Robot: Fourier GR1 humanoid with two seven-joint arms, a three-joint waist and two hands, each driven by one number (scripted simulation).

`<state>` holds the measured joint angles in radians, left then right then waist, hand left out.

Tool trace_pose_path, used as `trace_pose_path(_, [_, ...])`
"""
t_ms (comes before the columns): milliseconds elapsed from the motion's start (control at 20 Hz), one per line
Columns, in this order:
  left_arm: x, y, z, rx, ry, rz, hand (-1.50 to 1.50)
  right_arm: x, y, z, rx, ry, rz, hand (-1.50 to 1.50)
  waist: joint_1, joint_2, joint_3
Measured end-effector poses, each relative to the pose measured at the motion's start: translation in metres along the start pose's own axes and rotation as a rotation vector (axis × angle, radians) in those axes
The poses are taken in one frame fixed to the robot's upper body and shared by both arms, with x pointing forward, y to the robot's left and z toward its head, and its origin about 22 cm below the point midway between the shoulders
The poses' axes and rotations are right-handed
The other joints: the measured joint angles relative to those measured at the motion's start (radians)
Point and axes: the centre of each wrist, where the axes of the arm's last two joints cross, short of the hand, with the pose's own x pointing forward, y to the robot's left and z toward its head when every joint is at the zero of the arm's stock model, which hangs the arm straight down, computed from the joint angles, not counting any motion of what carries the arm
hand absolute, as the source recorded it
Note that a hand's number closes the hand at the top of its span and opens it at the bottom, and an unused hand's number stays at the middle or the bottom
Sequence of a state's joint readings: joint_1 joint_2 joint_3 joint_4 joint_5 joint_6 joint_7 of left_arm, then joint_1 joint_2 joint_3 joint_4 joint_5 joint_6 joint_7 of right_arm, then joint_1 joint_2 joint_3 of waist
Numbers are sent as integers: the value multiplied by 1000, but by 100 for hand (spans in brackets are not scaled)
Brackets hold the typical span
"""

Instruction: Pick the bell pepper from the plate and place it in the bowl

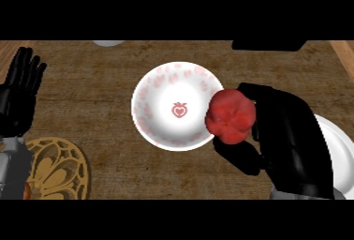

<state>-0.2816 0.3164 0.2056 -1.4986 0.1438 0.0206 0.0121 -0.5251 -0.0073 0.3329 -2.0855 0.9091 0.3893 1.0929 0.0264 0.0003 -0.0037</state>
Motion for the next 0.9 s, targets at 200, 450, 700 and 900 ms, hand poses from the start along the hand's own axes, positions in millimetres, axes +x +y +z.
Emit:
trace_pose_path(200, [-5, 5, 3, 2, 4, 1, 0, 18, 23, -26, 54, 19, 26, 150, 0, 2, 2])
trace_pose_path(450, [-9, 8, 8, 4, 3, 5, 0, 29, 62, -47, 64, 64, 106, 150, 1, 3, 2])
trace_pose_path(700, [-9, -4, 2, 6, -3, 9, 0, 12, 94, -72, 77, 182, 105, -150, -2, 6, 3])
trace_pose_path(900, [-7, -6, 2, 1, -3, 12, 0, -4, 114, -83, 80, 243, 12, -150, 4, 7, 4])
